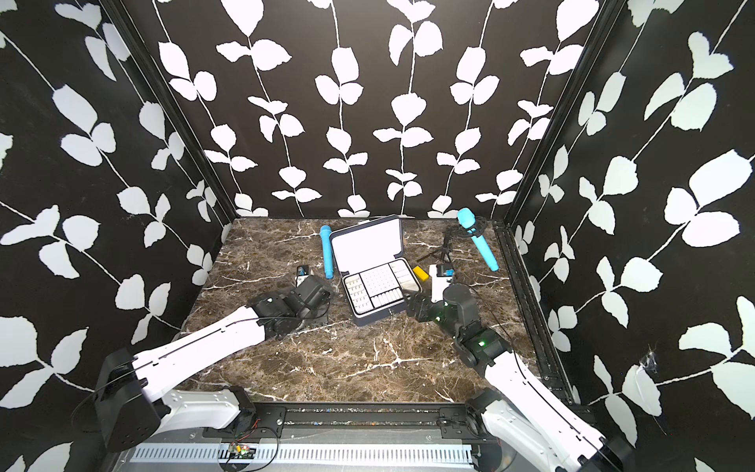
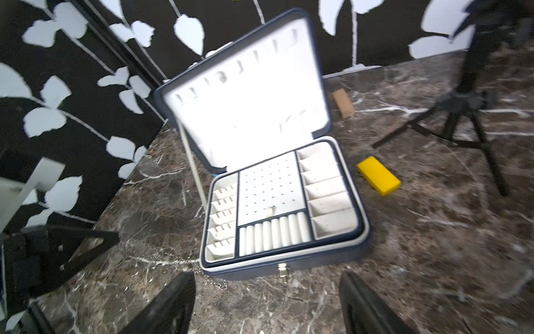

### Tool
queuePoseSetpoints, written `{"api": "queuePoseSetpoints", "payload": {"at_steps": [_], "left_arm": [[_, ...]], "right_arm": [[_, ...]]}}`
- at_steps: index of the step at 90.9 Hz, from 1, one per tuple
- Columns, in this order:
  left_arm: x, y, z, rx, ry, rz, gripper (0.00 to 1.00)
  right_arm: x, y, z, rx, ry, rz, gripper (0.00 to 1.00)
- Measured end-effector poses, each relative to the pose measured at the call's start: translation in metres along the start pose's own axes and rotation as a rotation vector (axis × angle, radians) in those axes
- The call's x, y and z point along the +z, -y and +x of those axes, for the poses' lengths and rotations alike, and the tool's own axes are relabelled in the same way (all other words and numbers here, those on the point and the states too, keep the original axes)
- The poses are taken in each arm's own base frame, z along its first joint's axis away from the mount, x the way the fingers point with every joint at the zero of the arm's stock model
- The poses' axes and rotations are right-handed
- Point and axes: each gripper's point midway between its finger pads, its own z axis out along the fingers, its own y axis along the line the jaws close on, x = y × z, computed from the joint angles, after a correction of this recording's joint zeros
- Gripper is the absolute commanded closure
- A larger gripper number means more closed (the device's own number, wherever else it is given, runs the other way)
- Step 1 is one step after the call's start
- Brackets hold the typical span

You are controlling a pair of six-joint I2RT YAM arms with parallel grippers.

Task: Put jewelry chain into jewelry box
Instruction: Pick up the necklace from the center of the board.

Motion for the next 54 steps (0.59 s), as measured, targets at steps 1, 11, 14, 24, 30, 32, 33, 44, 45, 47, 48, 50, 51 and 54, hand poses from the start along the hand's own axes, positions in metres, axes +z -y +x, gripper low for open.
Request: {"api": "queuePoseSetpoints", "payload": {"at_steps": [1,11,14,24,30,32,33,44,45,47,48,50,51,54], "left_arm": [[-0.001,0.000,-0.001,0.007,0.004,0.003,1.00],[-0.014,0.007,-0.016,0.069,0.049,0.042,1.00],[-0.017,0.009,-0.020,0.088,0.061,0.057,1.00],[-0.029,0.017,-0.030,0.152,0.102,0.115,1.00],[-0.037,0.020,-0.035,0.186,0.124,0.141,1.00],[-0.040,0.021,-0.037,0.196,0.131,0.148,1.00],[-0.042,0.021,-0.039,0.201,0.138,0.153,1.00],[-0.062,0.028,-0.055,0.243,0.192,0.196,1.00],[-0.064,0.029,-0.056,0.247,0.197,0.200,1.00],[-0.067,0.030,-0.059,0.252,0.206,0.206,1.00],[-0.069,0.030,-0.061,0.255,0.211,0.209,1.00],[-0.073,0.031,-0.064,0.263,0.223,0.216,1.00],[-0.075,0.032,-0.066,0.266,0.228,0.219,1.00],[-0.080,0.033,-0.070,0.275,0.241,0.227,1.00]], "right_arm": [[0.001,-0.004,0.000,-0.011,0.001,-0.013,0.20],[0.005,-0.028,-0.002,-0.087,0.020,-0.089,0.20],[0.007,-0.033,-0.002,-0.109,0.026,-0.106,0.20],[0.010,-0.046,-0.001,-0.179,0.034,-0.146,0.20],[0.012,-0.052,0.001,-0.220,0.030,-0.164,0.20],[0.013,-0.054,0.001,-0.235,0.029,-0.171,0.20],[0.013,-0.055,0.001,-0.241,0.030,-0.174,0.20],[0.011,-0.069,-0.002,-0.328,0.042,-0.210,0.20],[0.010,-0.070,-0.003,-0.335,0.045,-0.213,0.20],[0.010,-0.072,-0.004,-0.349,0.050,-0.217,0.20],[0.009,-0.073,-0.005,-0.356,0.053,-0.220,0.20],[0.008,-0.076,-0.007,-0.371,0.060,-0.225,0.20],[0.008,-0.076,-0.008,-0.377,0.062,-0.226,0.20],[0.007,-0.079,-0.010,-0.393,0.071,-0.232,0.20]]}}
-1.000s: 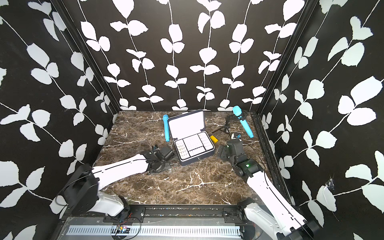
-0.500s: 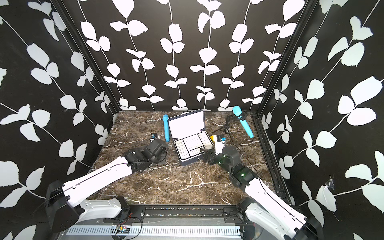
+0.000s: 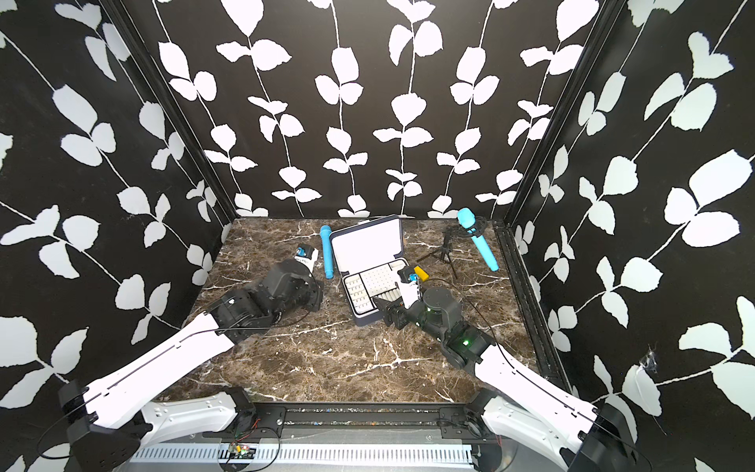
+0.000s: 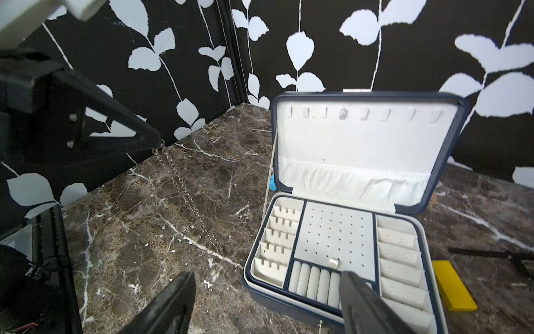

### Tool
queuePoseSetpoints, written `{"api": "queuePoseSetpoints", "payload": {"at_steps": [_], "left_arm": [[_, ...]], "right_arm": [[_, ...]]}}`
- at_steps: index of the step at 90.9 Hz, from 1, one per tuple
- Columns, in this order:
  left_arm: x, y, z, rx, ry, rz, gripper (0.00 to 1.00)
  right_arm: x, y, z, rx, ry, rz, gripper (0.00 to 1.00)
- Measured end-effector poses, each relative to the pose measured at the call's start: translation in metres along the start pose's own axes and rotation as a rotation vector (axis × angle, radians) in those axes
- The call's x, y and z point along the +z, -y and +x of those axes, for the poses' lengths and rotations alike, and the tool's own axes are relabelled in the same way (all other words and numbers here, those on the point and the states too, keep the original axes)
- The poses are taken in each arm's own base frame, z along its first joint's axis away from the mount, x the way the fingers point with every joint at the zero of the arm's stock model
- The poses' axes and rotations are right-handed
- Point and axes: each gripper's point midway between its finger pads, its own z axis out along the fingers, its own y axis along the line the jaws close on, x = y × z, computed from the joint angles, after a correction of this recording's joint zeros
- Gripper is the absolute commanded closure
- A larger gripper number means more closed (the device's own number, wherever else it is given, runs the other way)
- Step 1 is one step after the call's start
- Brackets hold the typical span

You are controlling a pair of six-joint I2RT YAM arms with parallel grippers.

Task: Put jewelry chain into jewelry box
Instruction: Pick up the necklace from the center of the board.

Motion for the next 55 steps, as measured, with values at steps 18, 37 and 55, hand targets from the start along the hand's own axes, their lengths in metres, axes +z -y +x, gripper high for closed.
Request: {"api": "queuePoseSetpoints", "payload": {"at_steps": [18,37,55], "left_arm": [[-0.018,0.010,-0.021,0.068,0.054,0.070,1.00],[-0.037,0.029,-0.037,0.147,0.102,0.190,1.00],[-0.063,0.040,-0.059,0.189,0.186,0.278,1.00]], "right_arm": [[0.003,-0.002,-0.012,-0.048,0.054,-0.003,0.19],[0.010,-0.002,-0.009,-0.048,0.061,-0.007,0.21],[0.012,-0.014,-0.011,-0.057,0.098,-0.049,0.29]]}}
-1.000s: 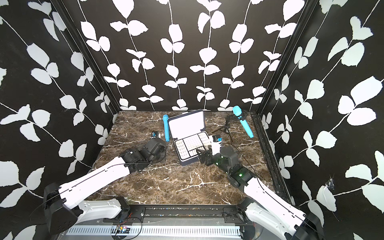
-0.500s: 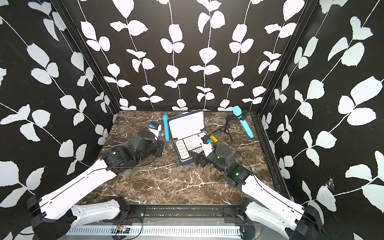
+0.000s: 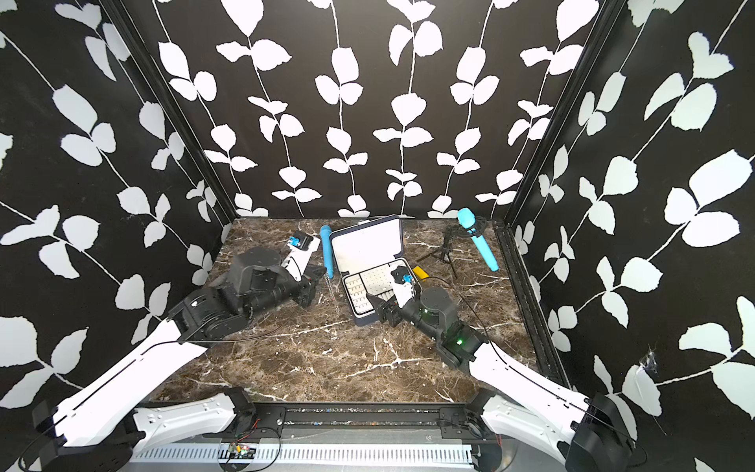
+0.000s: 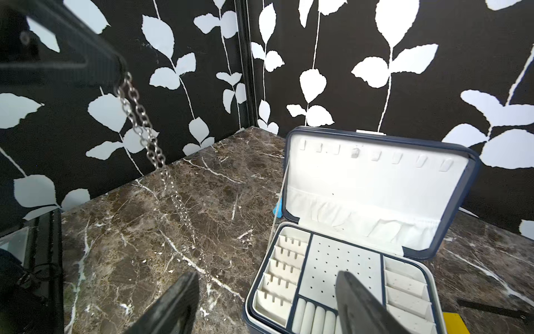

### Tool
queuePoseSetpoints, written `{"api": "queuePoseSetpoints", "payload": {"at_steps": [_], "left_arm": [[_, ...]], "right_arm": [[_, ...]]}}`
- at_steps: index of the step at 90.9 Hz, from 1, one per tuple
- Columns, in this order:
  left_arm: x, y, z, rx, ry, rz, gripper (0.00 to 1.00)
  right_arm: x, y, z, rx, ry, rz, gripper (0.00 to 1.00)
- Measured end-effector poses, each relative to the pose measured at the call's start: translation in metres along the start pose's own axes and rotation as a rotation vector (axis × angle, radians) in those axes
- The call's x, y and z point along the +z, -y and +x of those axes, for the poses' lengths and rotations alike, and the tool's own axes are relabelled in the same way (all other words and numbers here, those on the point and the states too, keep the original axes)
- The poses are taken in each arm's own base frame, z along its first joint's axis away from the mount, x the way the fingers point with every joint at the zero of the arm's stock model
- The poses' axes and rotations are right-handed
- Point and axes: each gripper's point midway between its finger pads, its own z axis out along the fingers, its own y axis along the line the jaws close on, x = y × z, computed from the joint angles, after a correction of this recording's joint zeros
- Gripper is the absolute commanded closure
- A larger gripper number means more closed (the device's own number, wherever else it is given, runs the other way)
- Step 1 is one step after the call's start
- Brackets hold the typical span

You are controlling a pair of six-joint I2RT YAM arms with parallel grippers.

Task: Put jewelry chain into jewelry box
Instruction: Pick up the necklace from the center of the board.

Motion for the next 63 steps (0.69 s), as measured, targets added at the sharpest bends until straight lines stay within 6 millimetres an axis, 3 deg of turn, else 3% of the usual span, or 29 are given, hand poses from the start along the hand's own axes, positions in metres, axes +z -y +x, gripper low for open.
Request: {"api": "queuePoseSetpoints", "payload": {"at_steps": [21,43,63], "left_arm": [[-0.011,0.012,-0.020,0.007,0.061,0.070,1.00],[-0.021,0.017,-0.036,0.004,0.103,0.100,1.00],[-0.027,0.019,-0.046,0.003,0.127,0.115,1.00]], "right_arm": [[0.018,-0.023,0.027,0.026,-0.026,-0.081,0.38],[0.035,-0.059,0.033,0.007,-0.004,-0.176,0.46],[0.048,-0.068,0.040,-0.002,-0.014,-0.190,0.54]]}}
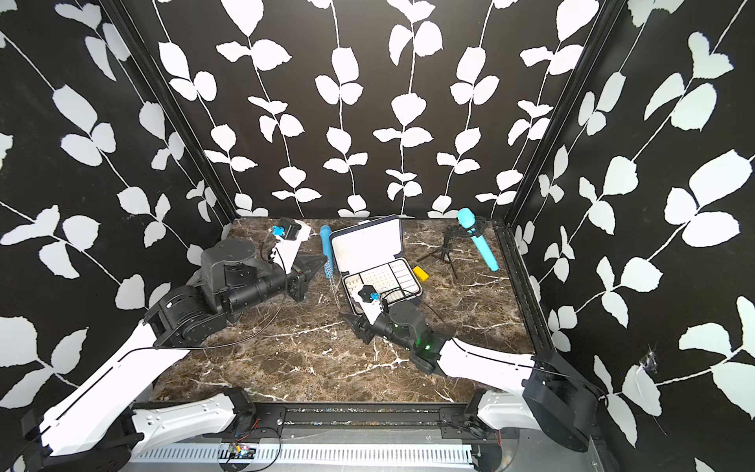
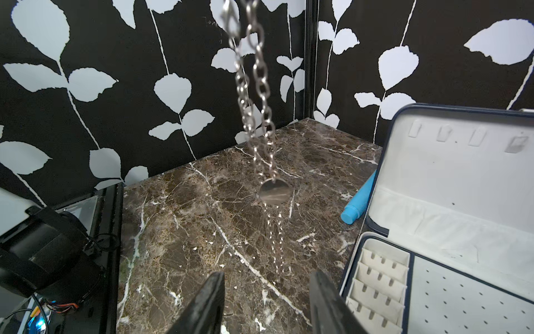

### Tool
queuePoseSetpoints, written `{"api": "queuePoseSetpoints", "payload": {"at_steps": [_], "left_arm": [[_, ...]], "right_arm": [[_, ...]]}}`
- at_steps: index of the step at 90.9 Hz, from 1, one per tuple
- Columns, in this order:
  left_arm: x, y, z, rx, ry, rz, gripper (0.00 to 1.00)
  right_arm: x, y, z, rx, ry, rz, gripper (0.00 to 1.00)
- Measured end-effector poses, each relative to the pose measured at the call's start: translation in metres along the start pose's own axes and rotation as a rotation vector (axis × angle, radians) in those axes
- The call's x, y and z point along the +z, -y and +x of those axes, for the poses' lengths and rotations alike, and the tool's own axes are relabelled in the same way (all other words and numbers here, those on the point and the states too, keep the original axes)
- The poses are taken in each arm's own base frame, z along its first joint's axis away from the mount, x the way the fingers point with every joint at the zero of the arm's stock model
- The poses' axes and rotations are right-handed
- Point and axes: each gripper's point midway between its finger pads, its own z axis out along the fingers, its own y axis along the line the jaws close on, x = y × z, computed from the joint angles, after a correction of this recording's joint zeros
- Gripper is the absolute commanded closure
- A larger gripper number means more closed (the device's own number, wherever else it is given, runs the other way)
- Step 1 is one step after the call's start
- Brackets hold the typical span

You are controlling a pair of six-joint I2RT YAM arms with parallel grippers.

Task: Put jewelry chain into jewelry box
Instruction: Pick up the necklace from the center of the board.

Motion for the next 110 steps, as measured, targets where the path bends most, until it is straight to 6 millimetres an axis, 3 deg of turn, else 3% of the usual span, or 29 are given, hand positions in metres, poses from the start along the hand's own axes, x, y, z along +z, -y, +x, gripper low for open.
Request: {"api": "queuePoseSetpoints", "payload": {"at_steps": [20,57,110], "left_arm": [[-0.001,0.001,-0.004,0.000,0.009,0.005,1.00],[0.000,0.003,-0.003,-0.008,0.004,0.018,1.00],[0.002,0.005,-0.002,-0.015,-0.001,0.026,1.00]], "right_arm": [[0.003,0.001,-0.017,-0.026,0.040,0.011,0.56],[0.009,0.006,-0.030,-0.051,0.063,0.040,0.66],[0.015,0.006,-0.031,-0.054,0.059,0.036,0.78]]}}
